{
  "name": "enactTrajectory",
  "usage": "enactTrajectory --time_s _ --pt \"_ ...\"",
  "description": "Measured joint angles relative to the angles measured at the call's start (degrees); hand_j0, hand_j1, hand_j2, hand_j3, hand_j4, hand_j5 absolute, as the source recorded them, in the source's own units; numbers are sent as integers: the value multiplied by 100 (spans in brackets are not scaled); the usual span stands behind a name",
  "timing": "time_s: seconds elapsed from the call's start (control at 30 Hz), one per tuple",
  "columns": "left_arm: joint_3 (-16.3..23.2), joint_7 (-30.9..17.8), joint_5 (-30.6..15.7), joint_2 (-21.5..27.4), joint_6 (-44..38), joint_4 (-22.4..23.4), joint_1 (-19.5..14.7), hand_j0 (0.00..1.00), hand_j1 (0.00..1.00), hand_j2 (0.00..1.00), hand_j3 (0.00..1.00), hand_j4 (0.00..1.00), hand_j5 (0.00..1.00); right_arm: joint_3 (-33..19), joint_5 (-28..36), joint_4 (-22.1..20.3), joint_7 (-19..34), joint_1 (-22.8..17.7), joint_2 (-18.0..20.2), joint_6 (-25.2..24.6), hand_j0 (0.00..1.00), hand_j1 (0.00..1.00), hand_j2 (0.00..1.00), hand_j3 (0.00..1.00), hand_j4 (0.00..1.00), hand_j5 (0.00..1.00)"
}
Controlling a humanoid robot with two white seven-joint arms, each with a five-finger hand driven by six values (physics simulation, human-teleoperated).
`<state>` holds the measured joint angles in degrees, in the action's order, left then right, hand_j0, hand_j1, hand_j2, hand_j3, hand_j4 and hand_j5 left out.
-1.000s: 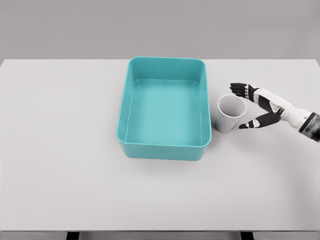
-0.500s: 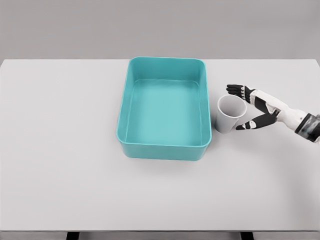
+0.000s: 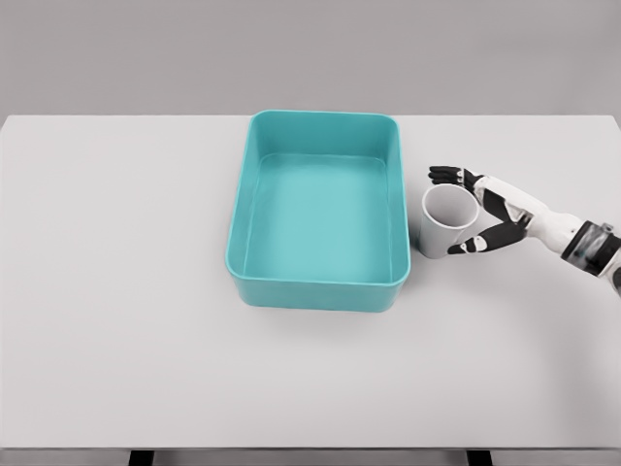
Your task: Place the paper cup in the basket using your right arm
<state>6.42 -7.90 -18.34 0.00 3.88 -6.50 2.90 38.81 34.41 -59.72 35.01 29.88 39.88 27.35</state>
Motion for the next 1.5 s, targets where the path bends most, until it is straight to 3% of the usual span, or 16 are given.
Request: enactTrajectory --time_s 0.37,0.57,0.9,1.1,1.2,1.5 --pt "0 0 -1 0 -1 0 0 100 100 100 100 100 100 0 8 -25 0 9 -100 -28 99 99 99 99 99 99" --pt "0 0 2 0 0 0 0 100 100 100 100 100 100 5 4 -26 1 18 -122 -137 79 79 79 79 79 79" --pt "0 0 0 0 0 0 0 100 100 100 100 100 100 -53 11 -65 -1 53 -94 -42 79 79 79 79 79 79" --pt "0 0 1 0 1 0 0 100 100 100 100 100 100 -364 20 -248 0 44 -27 65 78 78 78 78 78 78" --pt "0 0 1 0 0 0 0 100 100 100 100 100 100 -542 19 -280 0 44 -12 158 69 69 69 69 69 69" --pt "0 0 0 0 -1 0 0 100 100 100 100 100 100 -988 -145 -485 0 44 59 453 68 68 68 68 68 68"
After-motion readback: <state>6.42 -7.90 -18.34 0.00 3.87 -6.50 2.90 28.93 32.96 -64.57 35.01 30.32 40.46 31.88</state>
